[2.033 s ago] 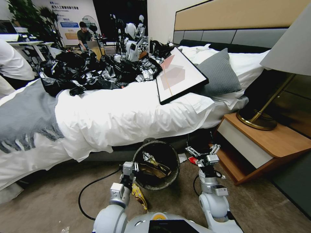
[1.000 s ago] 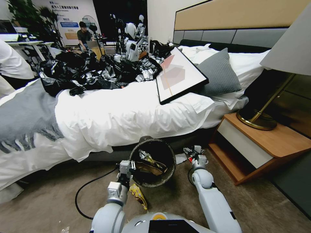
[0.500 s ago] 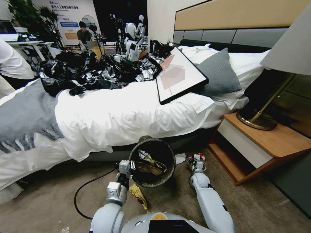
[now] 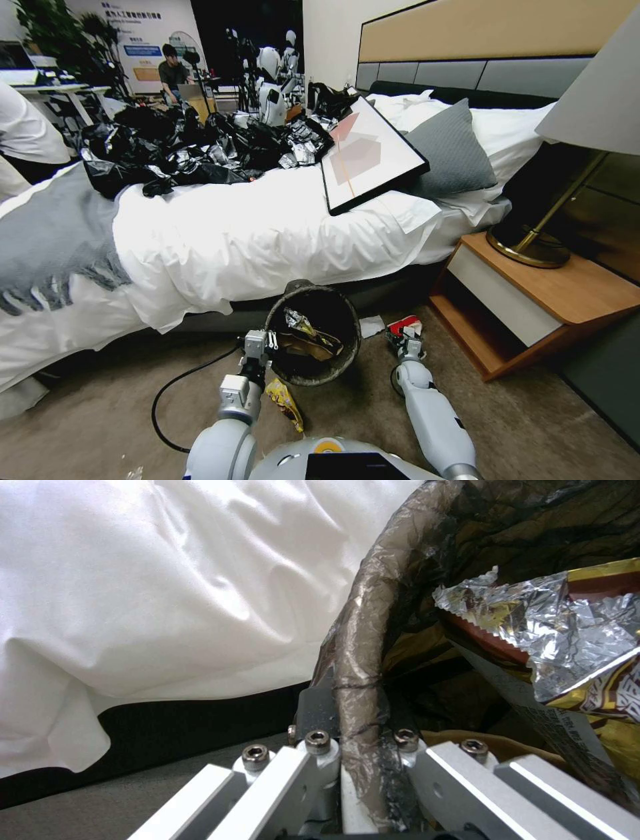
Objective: Pick up the trash bin, then pick up the garbage from the floor and place it into the trash bin.
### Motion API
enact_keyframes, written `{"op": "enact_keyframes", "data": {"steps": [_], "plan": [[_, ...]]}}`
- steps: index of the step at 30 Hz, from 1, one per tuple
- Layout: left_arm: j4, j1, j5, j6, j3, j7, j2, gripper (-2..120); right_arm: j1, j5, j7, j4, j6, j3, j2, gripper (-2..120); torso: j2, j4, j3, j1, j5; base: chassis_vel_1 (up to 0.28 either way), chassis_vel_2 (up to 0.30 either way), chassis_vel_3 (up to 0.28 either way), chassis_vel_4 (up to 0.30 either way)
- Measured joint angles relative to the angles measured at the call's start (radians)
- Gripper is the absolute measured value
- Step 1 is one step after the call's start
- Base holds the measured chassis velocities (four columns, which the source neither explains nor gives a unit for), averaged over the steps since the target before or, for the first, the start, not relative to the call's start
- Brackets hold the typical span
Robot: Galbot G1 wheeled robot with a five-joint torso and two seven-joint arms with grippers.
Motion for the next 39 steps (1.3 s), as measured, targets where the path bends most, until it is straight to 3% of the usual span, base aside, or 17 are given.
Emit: {"op": "enact_keyframes", "data": {"steps": [10, 29, 36, 39], "plan": [[-0.003, 0.008, 0.002, -0.006, -0.002, 0.0, 0.0, 0, 0.077, -0.009, 0.018, -0.118, -0.039, -0.004, 0.01, 100, 0.0, 0.0002, 0.0, 0.0, 0.0, 0.0, 0.0, 0.0, 0.0], [0.001, 0.009, 0.009, -0.01, -0.005, -0.002, -0.003, 0, 0.18, -0.008, 0.004, -0.303, -0.006, 0.001, -0.002, 99, 0.0, 0.0001, 0.0, 0.0, 0.0, 0.0, 0.0, 0.0, 0.0], [0.0, 0.014, 0.01, -0.013, -0.01, -0.002, -0.002, 0, 0.189, -0.018, -0.014, -0.327, 0.021, 0.001, -0.002, 89, 0.0, 0.0002, 0.0, 0.0, 0.0, 0.0, 0.0, 0.0, 0.0], [0.0, 0.014, 0.011, -0.014, -0.008, -0.003, -0.002, 0, 0.179, -0.017, -0.014, -0.317, 0.023, 0.001, -0.004, 76, 0.0, 0.0001, 0.0, 0.0, 0.0002, 0.0, 0.0, 0.0, 0.0]]}}
